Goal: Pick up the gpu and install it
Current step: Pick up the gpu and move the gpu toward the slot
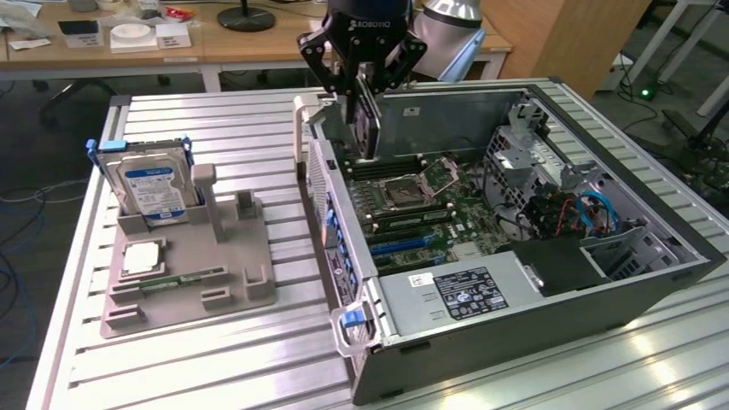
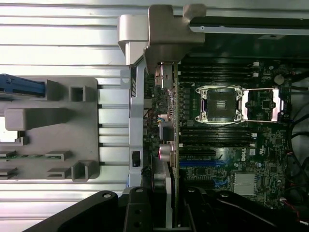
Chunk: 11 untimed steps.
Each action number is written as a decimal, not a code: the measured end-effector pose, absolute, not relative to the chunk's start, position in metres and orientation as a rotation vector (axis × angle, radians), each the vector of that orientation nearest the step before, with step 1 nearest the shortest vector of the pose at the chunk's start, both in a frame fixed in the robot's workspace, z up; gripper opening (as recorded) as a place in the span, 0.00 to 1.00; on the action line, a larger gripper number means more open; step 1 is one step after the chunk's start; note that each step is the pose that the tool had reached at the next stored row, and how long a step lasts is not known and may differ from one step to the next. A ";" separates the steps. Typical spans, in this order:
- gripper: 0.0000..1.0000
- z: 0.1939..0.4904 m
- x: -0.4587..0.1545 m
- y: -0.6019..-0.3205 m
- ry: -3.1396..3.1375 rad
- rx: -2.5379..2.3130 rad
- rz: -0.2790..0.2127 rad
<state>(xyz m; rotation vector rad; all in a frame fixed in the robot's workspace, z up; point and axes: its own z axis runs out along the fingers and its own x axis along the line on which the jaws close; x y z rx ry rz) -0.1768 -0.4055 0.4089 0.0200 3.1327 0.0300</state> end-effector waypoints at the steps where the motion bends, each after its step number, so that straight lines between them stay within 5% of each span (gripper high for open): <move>1: 0.28 0.409 -0.176 -0.406 3.133 0.020 0.030; 11: 0.28 0.409 -0.170 -0.406 3.133 0.012 0.030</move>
